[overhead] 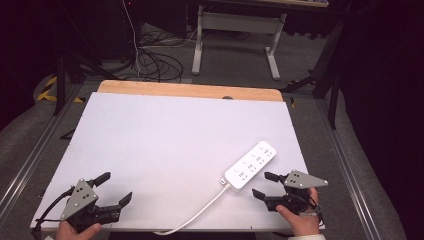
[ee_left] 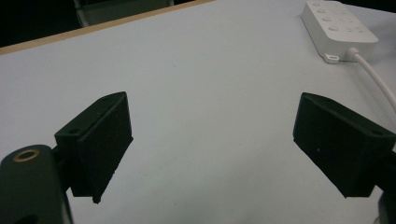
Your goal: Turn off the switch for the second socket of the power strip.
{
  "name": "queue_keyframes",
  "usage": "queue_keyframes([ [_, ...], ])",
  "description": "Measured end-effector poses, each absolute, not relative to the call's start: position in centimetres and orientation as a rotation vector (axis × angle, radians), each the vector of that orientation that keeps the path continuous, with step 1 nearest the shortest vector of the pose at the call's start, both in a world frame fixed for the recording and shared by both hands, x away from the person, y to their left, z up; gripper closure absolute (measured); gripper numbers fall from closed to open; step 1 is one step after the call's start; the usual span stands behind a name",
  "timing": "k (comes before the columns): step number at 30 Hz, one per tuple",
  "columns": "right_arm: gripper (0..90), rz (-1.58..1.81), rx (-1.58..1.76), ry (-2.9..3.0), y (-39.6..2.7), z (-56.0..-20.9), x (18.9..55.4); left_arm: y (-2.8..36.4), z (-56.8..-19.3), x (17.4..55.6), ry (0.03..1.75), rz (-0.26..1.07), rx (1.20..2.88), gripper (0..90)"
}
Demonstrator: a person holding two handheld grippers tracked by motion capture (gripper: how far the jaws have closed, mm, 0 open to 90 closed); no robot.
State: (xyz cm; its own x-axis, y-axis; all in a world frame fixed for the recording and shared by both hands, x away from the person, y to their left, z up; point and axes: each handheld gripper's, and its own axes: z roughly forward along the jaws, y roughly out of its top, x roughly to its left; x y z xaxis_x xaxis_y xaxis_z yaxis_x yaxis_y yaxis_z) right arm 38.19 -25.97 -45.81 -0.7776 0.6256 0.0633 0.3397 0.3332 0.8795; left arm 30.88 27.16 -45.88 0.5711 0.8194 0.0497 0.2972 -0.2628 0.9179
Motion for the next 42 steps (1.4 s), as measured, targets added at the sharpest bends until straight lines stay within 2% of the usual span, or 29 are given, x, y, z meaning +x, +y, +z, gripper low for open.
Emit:
queue_keyframes([
  [17,25.5,1.349,0.901,2.439,-25.5,-49.3,37.6,27.1,-46.0,30.9,0.922,0.660,1.817,12.1],
  [42,26.9,1.402,0.869,2.309,-26.0,-48.5,37.5,27.0,-46.0,31.1,0.918,0.680,1.824,11.8],
])
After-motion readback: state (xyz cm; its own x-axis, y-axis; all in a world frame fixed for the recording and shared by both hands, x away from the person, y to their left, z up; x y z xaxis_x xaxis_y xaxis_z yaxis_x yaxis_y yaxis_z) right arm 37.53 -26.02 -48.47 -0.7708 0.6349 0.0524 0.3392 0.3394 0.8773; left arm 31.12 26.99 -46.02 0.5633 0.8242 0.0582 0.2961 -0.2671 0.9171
